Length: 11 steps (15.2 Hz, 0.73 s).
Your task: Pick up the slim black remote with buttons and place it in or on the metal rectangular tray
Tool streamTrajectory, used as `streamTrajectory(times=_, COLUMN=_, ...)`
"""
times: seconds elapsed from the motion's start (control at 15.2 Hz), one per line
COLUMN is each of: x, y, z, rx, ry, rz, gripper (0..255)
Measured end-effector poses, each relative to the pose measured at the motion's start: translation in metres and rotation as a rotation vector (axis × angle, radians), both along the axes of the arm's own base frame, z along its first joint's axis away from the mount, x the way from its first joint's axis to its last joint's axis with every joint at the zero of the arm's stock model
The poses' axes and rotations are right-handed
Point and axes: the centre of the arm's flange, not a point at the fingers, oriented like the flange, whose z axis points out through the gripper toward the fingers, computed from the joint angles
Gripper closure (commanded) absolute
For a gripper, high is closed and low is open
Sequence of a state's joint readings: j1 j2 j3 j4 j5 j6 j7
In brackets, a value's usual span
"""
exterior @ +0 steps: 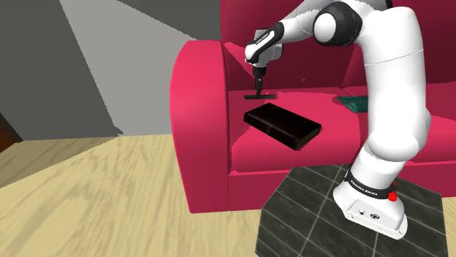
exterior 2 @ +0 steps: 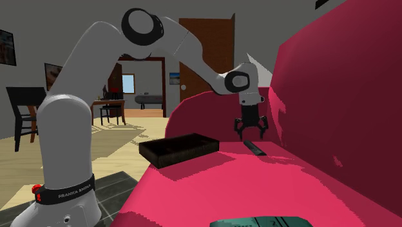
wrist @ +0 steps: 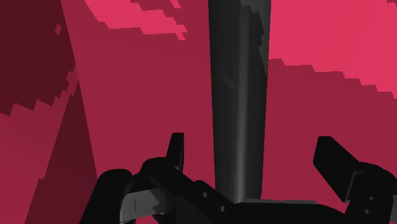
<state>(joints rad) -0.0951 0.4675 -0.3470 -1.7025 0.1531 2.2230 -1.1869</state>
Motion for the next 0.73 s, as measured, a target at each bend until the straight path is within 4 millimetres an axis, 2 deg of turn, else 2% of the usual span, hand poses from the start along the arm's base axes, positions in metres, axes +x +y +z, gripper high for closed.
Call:
streamTrajectory(times=0.33, x=0.003, y=-0.002, z=-0.026, rx=0.000, ry=0.000, rz=0.002, gripper=0)
streamTrajectory(times=0.73, x=0.003, y=-0.002, z=-0.028, rx=0.000, ry=-0.001, rz=0.002, gripper=0)
